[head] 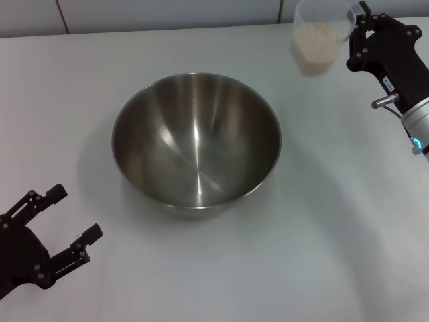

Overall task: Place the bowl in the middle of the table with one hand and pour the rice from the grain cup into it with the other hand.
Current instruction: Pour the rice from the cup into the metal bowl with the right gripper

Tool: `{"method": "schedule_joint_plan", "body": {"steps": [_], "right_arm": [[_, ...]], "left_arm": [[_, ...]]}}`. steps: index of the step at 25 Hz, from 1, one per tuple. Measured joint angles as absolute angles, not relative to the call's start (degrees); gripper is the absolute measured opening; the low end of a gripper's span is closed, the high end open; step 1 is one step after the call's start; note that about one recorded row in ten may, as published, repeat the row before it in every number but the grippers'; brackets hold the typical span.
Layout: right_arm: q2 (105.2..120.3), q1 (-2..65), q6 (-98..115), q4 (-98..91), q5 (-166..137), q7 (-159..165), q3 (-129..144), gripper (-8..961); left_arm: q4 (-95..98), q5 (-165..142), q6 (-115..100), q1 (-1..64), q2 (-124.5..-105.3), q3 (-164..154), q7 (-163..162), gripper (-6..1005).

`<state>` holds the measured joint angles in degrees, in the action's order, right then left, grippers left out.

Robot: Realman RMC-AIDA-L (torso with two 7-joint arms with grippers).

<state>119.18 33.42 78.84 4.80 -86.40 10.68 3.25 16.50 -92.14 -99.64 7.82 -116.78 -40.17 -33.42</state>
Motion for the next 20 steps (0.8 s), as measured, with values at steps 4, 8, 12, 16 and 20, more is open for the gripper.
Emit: {"method": "schedule_joint_plan", "body": {"steps": [4,8,12,16,20], "right_arm": [[119.18,33.5,78.8,4.8,-86.4,11.0,3.3,16],[119.15,33.9,79.0,4.5,-87.2,13.3,3.9,16],[119.10,34.9,80.6,2.4,-92.0,20.2,5.2,16],[119.09,36.7,81.0,1.2,-98.5,24.7,5.3,16],[119.09,39.0,80.5,-0.2,-105.9,28.6,5.3,16]], "left_arm": [[16.4,-92.1,-99.6,7.7,-116.80,-40.2,-33.5,842],[16.4,-92.1,-99.6,7.7,-116.86,-40.2,-33.5,842],[16.4,-92.1,-99.6,7.7,-116.90,-40.2,-33.5,842],[16.4,-92.1,-99.6,7.6,-116.90,-40.2,-33.7,842],[16.4,-92.1,-99.7,7.4,-116.90,-40.2,-33.7,842]]}}
